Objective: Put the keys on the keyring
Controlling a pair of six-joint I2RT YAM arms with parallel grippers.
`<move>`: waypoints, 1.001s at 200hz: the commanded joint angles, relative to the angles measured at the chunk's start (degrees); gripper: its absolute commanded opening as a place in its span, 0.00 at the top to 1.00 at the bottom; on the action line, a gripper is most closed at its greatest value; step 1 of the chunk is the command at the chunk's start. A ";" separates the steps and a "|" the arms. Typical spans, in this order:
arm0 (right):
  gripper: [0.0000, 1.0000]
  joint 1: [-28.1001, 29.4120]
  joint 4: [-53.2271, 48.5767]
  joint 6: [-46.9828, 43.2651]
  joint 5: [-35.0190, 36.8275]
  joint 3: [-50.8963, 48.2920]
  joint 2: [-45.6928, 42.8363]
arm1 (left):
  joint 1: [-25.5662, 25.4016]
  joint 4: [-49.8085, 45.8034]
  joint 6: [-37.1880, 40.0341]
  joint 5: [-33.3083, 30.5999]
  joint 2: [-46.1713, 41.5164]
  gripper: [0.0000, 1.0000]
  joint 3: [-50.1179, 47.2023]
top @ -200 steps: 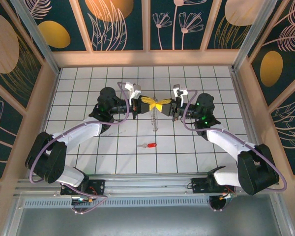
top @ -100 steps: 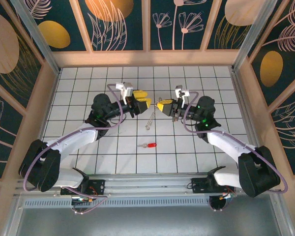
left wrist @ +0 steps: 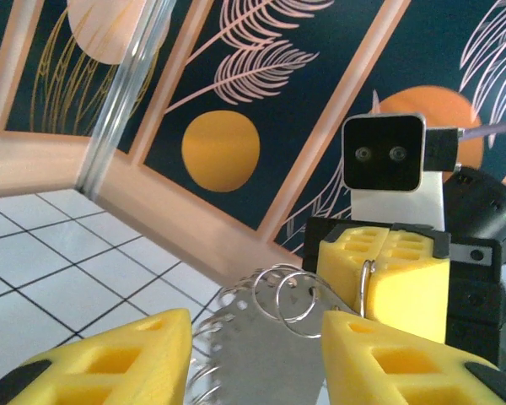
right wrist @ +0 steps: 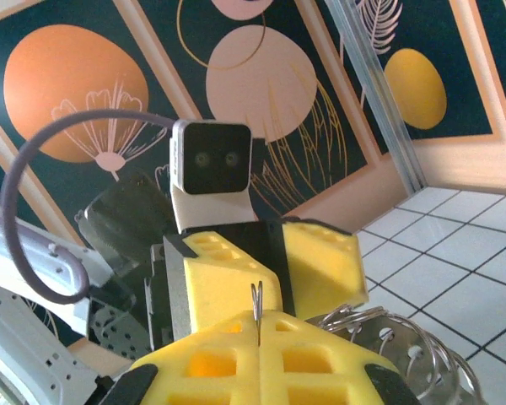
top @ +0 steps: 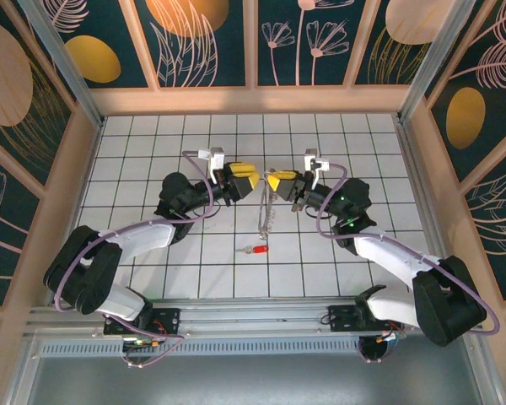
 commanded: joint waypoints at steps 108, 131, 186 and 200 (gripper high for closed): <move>1.00 1.46 10.02 7.21 6.76 -0.22 1.36 | -0.45 25.89 -16.05 0.55 6.15 0.63 -1.93; 1.00 1.64 9.99 7.18 5.58 0.58 2.45 | -0.62 26.57 -16.50 0.83 7.22 0.62 -1.18; 1.00 2.16 10.15 6.98 4.71 1.54 4.13 | -0.95 30.16 -18.98 1.79 9.41 0.60 0.39; 1.00 2.16 10.41 7.12 4.57 1.63 4.41 | -0.97 30.41 -19.38 1.88 9.79 0.60 0.71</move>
